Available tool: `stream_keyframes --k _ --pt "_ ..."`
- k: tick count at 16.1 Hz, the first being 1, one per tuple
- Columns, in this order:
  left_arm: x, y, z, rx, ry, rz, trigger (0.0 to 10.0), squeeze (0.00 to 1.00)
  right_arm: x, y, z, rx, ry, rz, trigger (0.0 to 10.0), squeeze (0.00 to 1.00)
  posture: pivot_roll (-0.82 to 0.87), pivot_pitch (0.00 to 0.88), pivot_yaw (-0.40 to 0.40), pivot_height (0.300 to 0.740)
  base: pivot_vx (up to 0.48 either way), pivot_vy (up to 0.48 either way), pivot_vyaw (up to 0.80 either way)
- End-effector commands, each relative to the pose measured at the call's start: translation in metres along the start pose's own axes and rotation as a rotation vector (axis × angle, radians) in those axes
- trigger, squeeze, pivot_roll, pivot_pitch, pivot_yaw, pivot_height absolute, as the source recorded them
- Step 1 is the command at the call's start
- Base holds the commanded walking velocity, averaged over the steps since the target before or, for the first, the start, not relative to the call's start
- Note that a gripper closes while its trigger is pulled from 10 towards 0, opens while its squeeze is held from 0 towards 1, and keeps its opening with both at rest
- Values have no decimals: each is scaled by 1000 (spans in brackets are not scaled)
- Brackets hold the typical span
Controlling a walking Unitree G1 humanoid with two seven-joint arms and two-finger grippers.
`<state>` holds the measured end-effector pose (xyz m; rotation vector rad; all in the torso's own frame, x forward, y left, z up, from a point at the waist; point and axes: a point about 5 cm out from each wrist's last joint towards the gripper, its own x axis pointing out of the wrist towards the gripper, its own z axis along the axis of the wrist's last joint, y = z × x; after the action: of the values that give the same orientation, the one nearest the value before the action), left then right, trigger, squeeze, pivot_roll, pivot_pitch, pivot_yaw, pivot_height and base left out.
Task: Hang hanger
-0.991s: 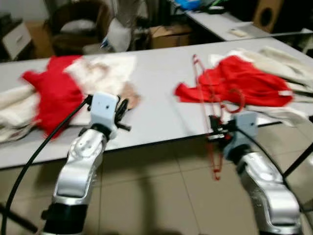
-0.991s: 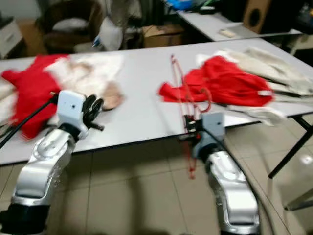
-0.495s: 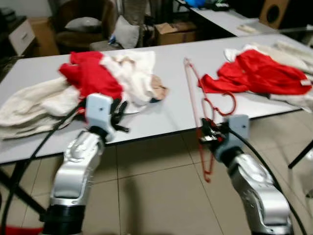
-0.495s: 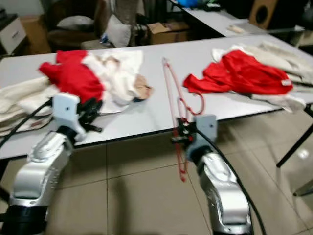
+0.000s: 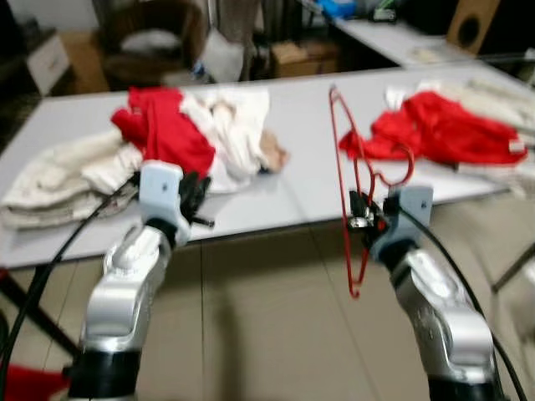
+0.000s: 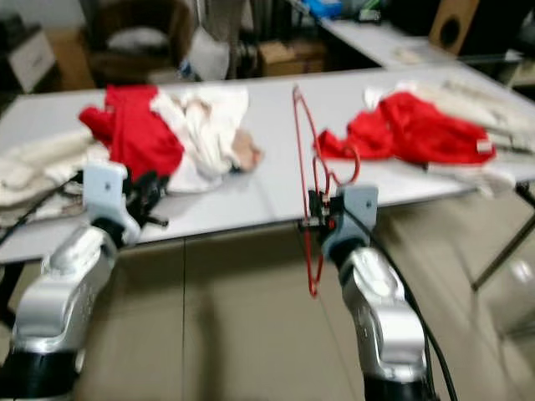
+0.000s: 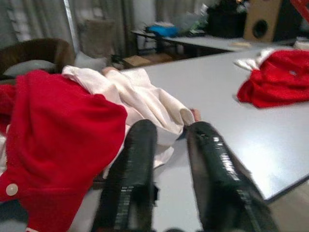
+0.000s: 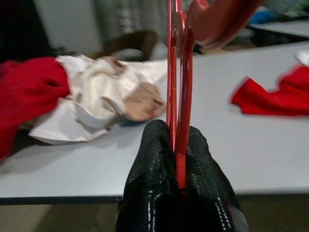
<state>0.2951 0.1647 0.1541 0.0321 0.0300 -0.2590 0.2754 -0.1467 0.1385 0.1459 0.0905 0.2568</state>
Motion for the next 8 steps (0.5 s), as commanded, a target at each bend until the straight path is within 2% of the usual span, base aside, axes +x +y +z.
stream_keyframes --k 1,4,7,8 --pt "1 3 -3 -8 22 12 10000 1000 3 3 3 -1 -15 22 10000 0 -80 0 47 740 356 0 0" --pt "4 3 -2 16 21 16 10000 1000 6 2 2 -1 -11 25 10000 0 -75 0 39 740 345 0 0" --pt "3 6 -2 21 17 31 10000 1000 10 0 5 -73 -27 33 10000 0 -69 0 25 740 336 0 0" --pt "3 6 -3 22 18 35 10000 1000 11 -2 8 -102 -56 -7 10000 0 -69 0 24 740 334 0 0"
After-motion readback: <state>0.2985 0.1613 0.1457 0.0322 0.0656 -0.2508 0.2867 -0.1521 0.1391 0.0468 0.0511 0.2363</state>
